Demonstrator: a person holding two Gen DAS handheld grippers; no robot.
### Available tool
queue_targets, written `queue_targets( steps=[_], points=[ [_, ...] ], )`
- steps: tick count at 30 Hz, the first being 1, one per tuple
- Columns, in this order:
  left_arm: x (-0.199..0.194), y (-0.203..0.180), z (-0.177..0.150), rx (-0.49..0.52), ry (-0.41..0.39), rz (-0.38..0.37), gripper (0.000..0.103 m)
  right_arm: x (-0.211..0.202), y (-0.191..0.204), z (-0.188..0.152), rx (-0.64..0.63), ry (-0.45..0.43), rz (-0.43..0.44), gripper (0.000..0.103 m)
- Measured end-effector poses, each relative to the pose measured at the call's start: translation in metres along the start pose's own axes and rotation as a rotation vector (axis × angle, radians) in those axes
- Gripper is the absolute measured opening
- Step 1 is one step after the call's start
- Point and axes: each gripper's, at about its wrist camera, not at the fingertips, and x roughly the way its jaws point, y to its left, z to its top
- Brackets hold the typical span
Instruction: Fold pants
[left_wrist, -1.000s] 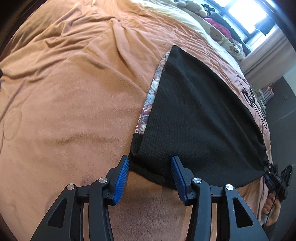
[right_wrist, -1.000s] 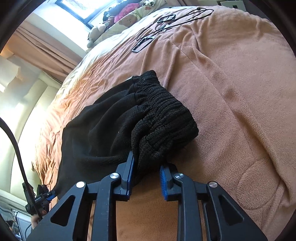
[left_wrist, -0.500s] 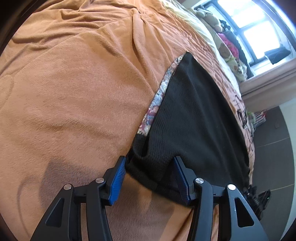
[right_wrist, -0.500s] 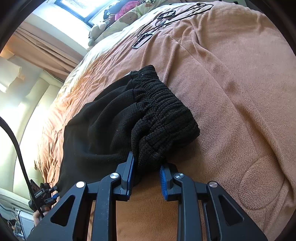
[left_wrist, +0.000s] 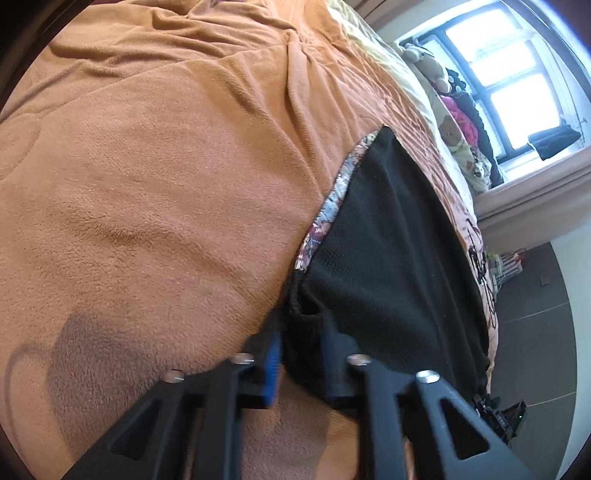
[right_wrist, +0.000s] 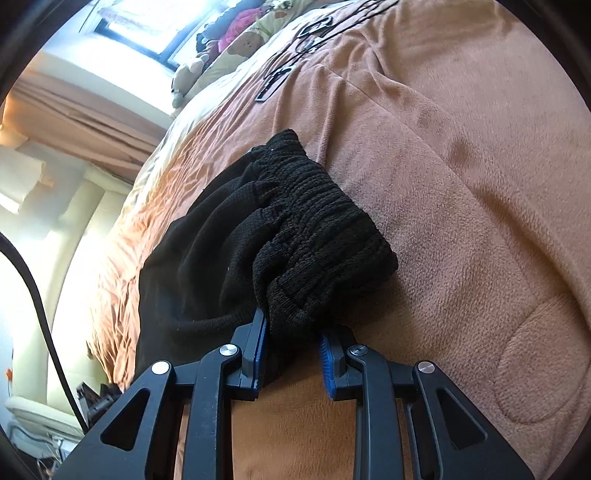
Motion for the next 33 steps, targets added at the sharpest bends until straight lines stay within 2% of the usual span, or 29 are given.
queue_targets(
  steps=[6,17,24,33],
  points=[
    [-0.015,-0.008,0.000,0.042,-0.058,-0.003,0.011,-0.009,0.017,-0.002,-0.052,-0.027,-0.023,0.014],
    [-0.061,-0.022,-0.002,0.074,-0.102,-0.042,0.010,-0.031,0.038,-0.013,-0.116,-0.025,-0.007,0.013],
    [-0.092,-0.012,-0.027,0.082,-0.106,-0.048,0.010,-0.048,0.039,-0.015,-0.149,0.010,-0.007,0.013],
    [-0.130,0.012,-0.069,0.073,-0.116,-0.057,0.011,-0.073,0.041,-0.037,-0.222,0.055,-0.015,0.013]
  ],
)
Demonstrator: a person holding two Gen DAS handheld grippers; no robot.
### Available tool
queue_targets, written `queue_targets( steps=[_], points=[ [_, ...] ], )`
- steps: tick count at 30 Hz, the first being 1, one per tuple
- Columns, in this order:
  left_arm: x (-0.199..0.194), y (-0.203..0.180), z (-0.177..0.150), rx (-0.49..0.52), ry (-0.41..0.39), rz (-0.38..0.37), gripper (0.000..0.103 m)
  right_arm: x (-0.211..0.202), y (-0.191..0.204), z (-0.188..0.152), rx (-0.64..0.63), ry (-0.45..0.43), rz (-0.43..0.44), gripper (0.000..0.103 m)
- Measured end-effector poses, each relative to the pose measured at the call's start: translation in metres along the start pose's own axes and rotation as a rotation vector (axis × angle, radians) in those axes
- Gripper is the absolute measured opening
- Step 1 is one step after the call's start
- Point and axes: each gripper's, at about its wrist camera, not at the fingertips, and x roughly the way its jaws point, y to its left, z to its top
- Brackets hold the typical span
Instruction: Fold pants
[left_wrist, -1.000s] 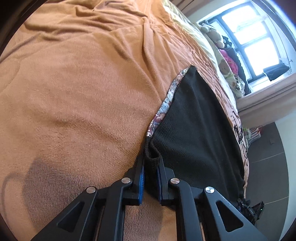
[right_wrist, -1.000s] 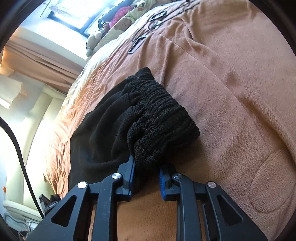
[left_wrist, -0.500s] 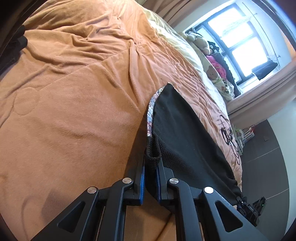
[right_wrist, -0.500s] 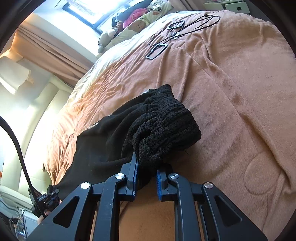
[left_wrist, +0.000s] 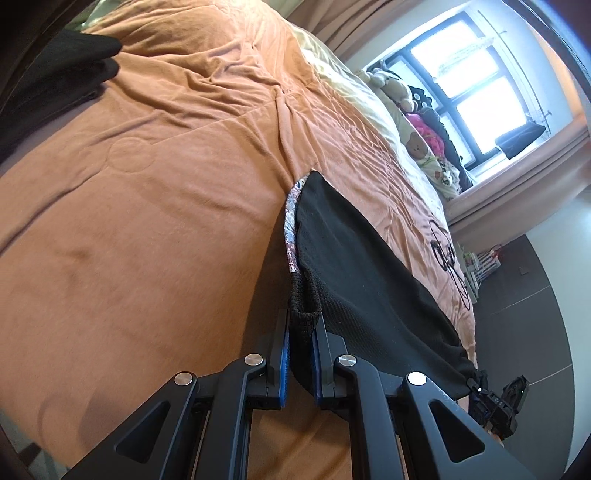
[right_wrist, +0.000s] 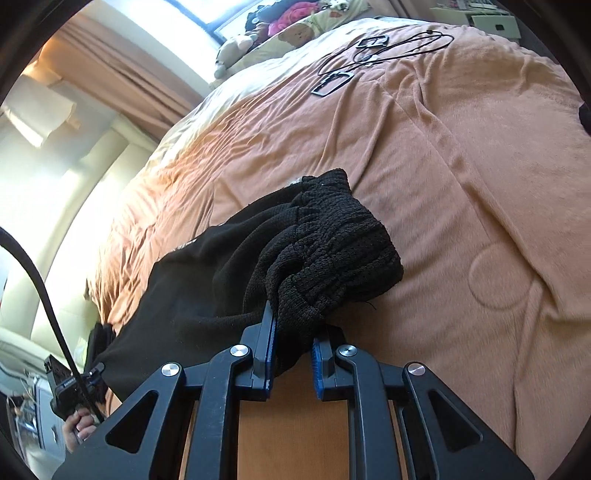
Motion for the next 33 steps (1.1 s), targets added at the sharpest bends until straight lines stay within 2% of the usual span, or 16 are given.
queue_targets(
  steps=[11,18,20,22,23,24,25,26,33],
  points=[
    [-0.049,0.030,-0.052,-0.029,0.002,-0.004,0.011,-0.028,0.016,-0.025,-0.126,0.056,-0.007,0.013],
    [-0.053,0.049,-0.079,-0.051,0.048,0.009,0.011,-0.027,0.016,-0.042,-0.170,0.080,-0.049,0.014],
    [-0.047,0.052,-0.083,-0.051,0.078,0.021,0.012,-0.022,0.015,-0.047,-0.186,0.091,-0.092,0.019],
    [-0.040,0.059,-0.084,-0.068,0.096,0.035,0.013,-0.018,0.014,-0.053,-0.189,0.117,-0.132,0.031],
    [-0.039,0.061,-0.085,-0.076,0.099,0.035,0.018,-0.019,0.016,-0.056,-0.192,0.123,-0.143,0.036],
    [-0.037,0.063,-0.085,-0.084,0.107,0.039,0.023,-0.021,0.016,-0.058,-0.201,0.123,-0.149,0.046],
    [-0.036,0.065,-0.085,-0.091,0.111,0.040,0.035,-0.026,0.017,-0.060,-0.210,0.115,-0.154,0.056],
    [-0.036,0.067,-0.085,-0.096,0.108,0.037,0.044,-0.030,0.019,-0.061,-0.216,0.103,-0.159,0.058],
    [-0.039,0.080,-0.082,-0.131,0.087,-0.001,0.048,-0.062,0.022,-0.046,-0.260,0.040,-0.189,0.059]
  ],
)
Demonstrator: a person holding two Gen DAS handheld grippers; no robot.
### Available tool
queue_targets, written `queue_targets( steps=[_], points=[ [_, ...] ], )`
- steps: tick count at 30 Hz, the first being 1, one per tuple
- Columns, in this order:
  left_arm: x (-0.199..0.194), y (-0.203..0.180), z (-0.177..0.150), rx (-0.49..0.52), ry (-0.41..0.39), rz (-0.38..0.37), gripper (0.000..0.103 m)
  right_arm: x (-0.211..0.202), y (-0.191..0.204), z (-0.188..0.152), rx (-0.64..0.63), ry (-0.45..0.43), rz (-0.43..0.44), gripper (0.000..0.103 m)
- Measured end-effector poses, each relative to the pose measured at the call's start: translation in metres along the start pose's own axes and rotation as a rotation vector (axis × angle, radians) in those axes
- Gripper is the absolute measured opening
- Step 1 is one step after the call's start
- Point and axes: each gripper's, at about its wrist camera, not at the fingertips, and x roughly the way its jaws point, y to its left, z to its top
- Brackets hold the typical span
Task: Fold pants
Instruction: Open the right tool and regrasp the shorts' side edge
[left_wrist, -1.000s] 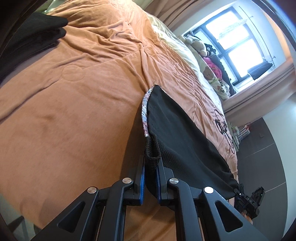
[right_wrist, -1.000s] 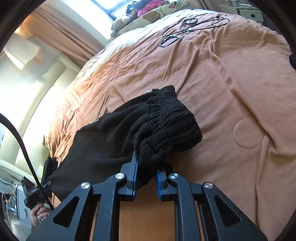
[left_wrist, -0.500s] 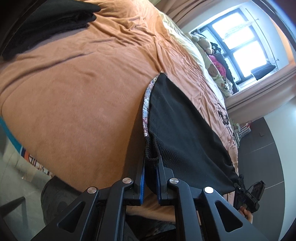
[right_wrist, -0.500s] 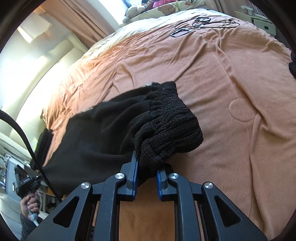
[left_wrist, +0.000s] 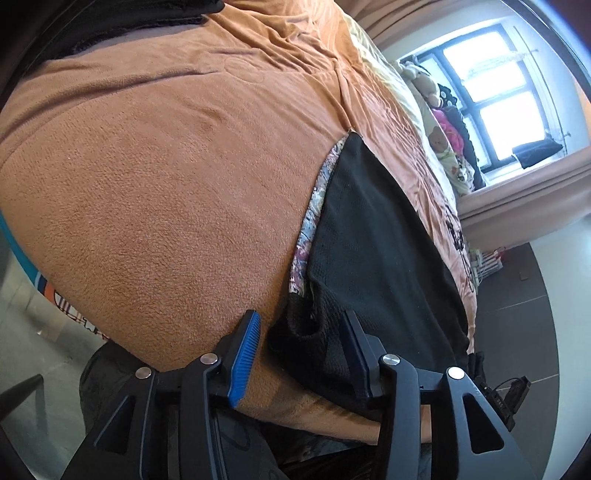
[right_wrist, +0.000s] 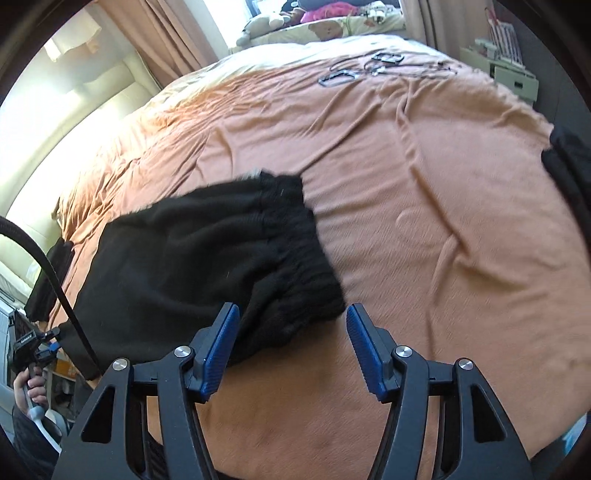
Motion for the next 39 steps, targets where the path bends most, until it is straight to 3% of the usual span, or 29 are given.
queue_targets(
  steps=[12,16,21,25,30,31,34,39],
  points=[
    [0.003,0.000,-0.003,-0.026,-0.013,0.002,0.048,0.060,0.061,0.061,-0.230,0.043,-0.049,0.059],
    [0.005,0.003,-0.004,-0.044,-0.001,0.022,0.018,0.092,0.089,0.079,-0.311,0.087,-0.057,0.059],
    [0.001,0.009,-0.008,-0.066,-0.015,0.005,0.013,0.127,0.118,0.099,-0.418,0.144,-0.058,0.059],
    [0.001,0.012,-0.010,-0.078,-0.023,-0.005,0.013,0.157,0.135,0.113,-0.491,0.187,-0.064,0.044],
    [0.000,0.012,-0.009,-0.074,-0.012,-0.009,0.013,0.185,0.153,0.114,-0.569,0.248,-0.047,0.041],
    [0.000,0.011,-0.009,-0.071,-0.009,-0.008,0.013,0.191,0.155,0.114,-0.588,0.260,-0.052,0.026],
    [-0.001,0.010,-0.009,-0.062,-0.006,-0.009,0.013,0.207,0.160,0.114,-0.619,0.277,-0.086,0.002],
    [-0.001,0.012,-0.009,-0.060,-0.009,-0.019,0.013,0.214,0.166,0.124,-0.593,0.214,-0.160,0.000]
  ],
)
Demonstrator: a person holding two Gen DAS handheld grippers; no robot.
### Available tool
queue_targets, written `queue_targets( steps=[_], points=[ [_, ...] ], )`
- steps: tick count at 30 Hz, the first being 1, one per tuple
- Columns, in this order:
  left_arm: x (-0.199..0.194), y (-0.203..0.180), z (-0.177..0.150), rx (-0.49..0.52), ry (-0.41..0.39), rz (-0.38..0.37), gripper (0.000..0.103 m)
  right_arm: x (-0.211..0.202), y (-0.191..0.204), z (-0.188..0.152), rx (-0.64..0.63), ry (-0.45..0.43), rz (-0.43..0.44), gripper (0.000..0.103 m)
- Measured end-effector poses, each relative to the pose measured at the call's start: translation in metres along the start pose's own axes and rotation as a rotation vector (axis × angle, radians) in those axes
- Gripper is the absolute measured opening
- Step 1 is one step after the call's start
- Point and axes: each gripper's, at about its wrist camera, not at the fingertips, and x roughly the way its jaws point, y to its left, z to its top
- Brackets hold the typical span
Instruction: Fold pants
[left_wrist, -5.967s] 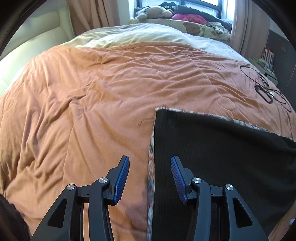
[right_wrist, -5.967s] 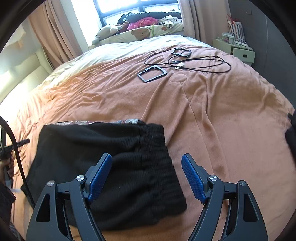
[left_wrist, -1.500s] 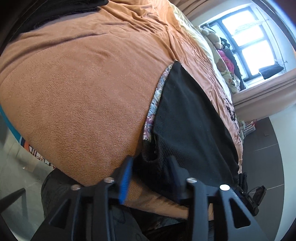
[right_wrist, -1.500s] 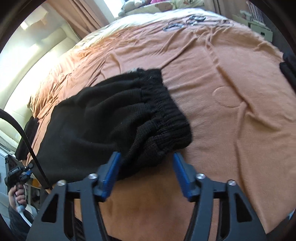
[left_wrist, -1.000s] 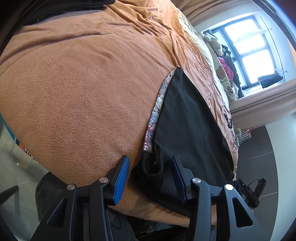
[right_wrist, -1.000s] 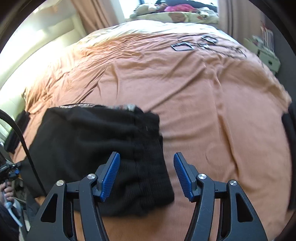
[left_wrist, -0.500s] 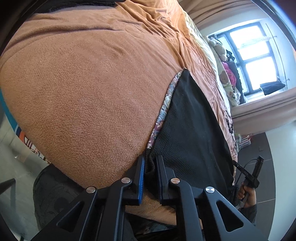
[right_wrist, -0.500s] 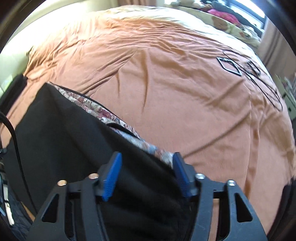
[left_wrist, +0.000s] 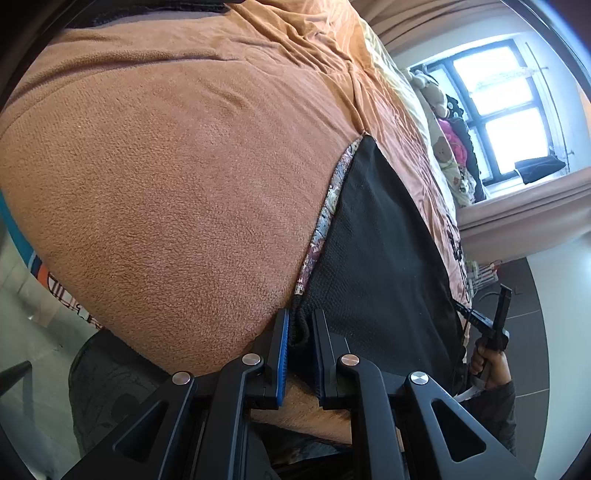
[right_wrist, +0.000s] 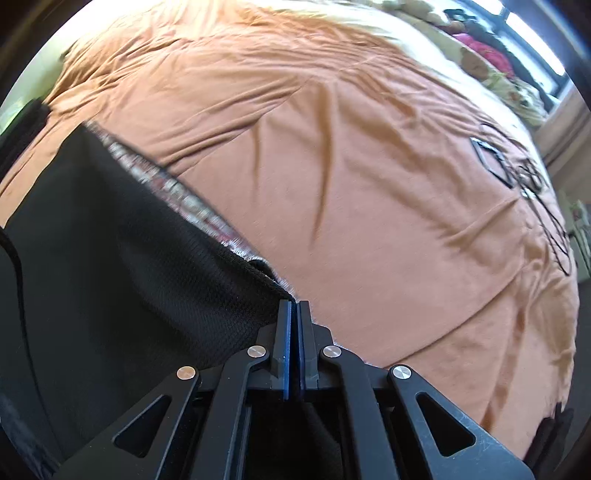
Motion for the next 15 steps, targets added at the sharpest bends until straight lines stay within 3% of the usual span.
queue_targets(
  steps=[4,8,11,13,15],
  points=[
    [0.000,0.003,0.000,-0.001,0.002,-0.014,0.013,0.009,-0.003,0.004,0.082,-0.017,-0.061,0.000],
    [-0.004,0.005,0.000,0.007,0.009,-0.025,0.019,0.012,-0.004,0.001,0.166,-0.001,-0.031,0.010],
    [-0.008,0.008,-0.002,-0.001,0.008,-0.069,0.036,-0.002,0.000,-0.003,0.182,-0.025,-0.046,0.032],
    [-0.009,0.009,-0.004,0.000,0.007,-0.096,0.042,-0.017,0.002,-0.006,0.204,-0.065,-0.052,0.058],
    [-0.010,0.008,-0.005,0.006,0.004,-0.106,0.046,-0.035,0.005,-0.012,0.222,-0.108,-0.054,0.058]
  ],
)
